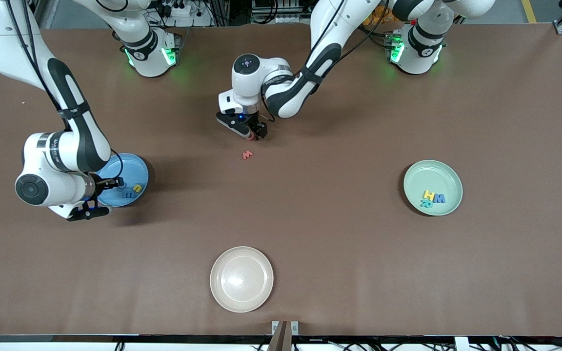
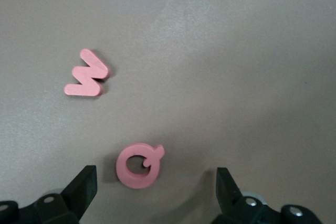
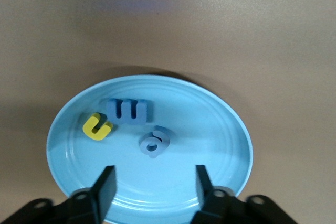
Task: Sort upper and lower case letters into plates
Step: 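Grasp the pink Q with the left gripper while the right gripper returns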
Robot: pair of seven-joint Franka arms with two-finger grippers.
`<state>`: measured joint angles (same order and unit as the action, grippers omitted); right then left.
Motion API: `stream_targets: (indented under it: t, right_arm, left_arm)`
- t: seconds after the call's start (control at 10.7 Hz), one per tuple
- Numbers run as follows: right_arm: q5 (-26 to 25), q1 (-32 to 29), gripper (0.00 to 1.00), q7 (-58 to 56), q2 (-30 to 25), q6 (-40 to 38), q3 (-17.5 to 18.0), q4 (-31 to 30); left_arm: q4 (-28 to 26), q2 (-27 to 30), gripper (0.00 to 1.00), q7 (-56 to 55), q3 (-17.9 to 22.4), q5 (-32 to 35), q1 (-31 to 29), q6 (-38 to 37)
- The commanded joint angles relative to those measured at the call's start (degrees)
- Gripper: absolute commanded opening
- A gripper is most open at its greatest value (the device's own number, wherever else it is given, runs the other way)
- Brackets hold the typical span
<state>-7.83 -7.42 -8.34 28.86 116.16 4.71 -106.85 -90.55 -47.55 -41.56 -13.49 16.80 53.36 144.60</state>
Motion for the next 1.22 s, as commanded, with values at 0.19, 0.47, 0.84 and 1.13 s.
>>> stream_targets:
  t: [0.19, 0.47, 0.84, 1.13]
  right_arm:
    - [4.38, 2.49, 1.0, 0.69, -2.75, -3.73, 0.12, 1.28]
    - [10.98, 6.27, 1.0, 8.83, -3.11, -5.95, 0.3, 4.53]
    - [13.03, 10.4, 1.0, 24.95, -3.02, -5.07, 2.05, 7.52]
    - [13.02, 11.11, 1.0, 25.04, -3.28, -1.83, 4.24, 7.36]
  left_arm:
    - [1.34, -0.7, 0.83, 3.5, 2.33, 1.31, 0.61, 0.06]
    - [1.43, -0.96, 0.71, 3.5, 3.21, 1.31, 0.61, 0.06]
    - [1.34, -0.96, 0.28, 2.54, 3.21, 0.87, 0.61, 0.06]
    - [0.9, -0.35, 0.04, 2.36, 3.21, 0.69, 0.52, -0.29]
